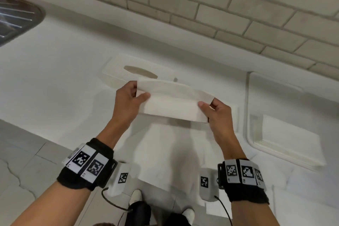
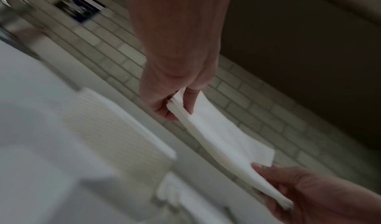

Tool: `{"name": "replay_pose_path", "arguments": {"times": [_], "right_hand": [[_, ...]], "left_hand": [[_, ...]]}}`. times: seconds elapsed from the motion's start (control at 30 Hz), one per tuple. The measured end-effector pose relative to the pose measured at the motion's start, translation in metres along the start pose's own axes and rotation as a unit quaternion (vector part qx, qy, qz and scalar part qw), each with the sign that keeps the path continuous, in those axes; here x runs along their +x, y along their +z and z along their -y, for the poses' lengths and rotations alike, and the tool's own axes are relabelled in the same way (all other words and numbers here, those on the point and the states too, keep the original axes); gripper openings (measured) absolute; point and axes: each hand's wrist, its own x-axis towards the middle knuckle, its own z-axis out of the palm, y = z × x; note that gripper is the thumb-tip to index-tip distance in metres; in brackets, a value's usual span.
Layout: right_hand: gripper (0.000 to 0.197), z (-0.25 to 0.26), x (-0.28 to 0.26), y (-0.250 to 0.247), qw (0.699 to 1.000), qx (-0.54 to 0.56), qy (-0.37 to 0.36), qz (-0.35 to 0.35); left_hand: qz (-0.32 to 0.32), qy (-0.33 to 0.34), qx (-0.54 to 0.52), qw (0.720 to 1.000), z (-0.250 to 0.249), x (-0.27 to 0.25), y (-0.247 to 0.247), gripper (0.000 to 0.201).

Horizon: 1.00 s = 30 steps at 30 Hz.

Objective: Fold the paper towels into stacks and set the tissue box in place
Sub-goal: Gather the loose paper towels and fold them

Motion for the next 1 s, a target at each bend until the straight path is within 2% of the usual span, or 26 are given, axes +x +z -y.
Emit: {"name": "replay_pose_path", "arguments": {"times": [0.1, 0.23, 0.3, 0.33, 0.37, 0.47, 0.57, 0.67, 1.0], "right_hand": [[0.018, 0.010, 0.014, -0.050, 0.996, 0.001, -0.010, -0.090], [0.013, -0.002, 0.039, -0.093, 0.985, -0.030, 0.034, -0.165], [0.007, -0.016, 0.051, -0.102, 0.979, -0.066, 0.061, -0.182], [0.010, -0.023, 0.055, -0.103, 0.975, -0.088, 0.072, -0.190], [0.010, -0.030, 0.059, -0.103, 0.971, -0.115, 0.081, -0.191], [0.003, -0.048, 0.067, -0.101, 0.961, -0.183, 0.089, -0.190], [0.018, -0.057, 0.069, -0.092, 0.958, -0.199, 0.091, -0.183], [0.025, -0.069, 0.073, -0.091, 0.955, -0.214, 0.104, -0.179], [0.026, -0.081, 0.078, -0.086, 0.933, -0.286, 0.124, -0.180]], "left_hand": [[0.041, -0.021, 0.014, 0.999, -0.017, 0.014, 0.062, 0.025], [0.074, -0.112, 0.080, 0.988, -0.002, 0.037, 0.131, 0.036], [0.082, -0.126, 0.127, 0.980, 0.011, 0.044, 0.151, 0.026], [0.081, -0.126, 0.156, 0.976, 0.017, 0.046, 0.157, 0.018], [0.078, -0.120, 0.187, 0.972, 0.022, 0.047, 0.161, 0.014], [0.066, -0.111, 0.252, 0.959, 0.032, 0.051, 0.170, 0.032], [0.059, -0.105, 0.287, 0.950, 0.037, 0.049, 0.166, 0.042], [0.052, -0.104, 0.286, 0.951, 0.044, 0.051, 0.168, 0.042], [0.059, -0.072, 0.282, 0.955, 0.063, 0.053, 0.173, 0.041]]}}
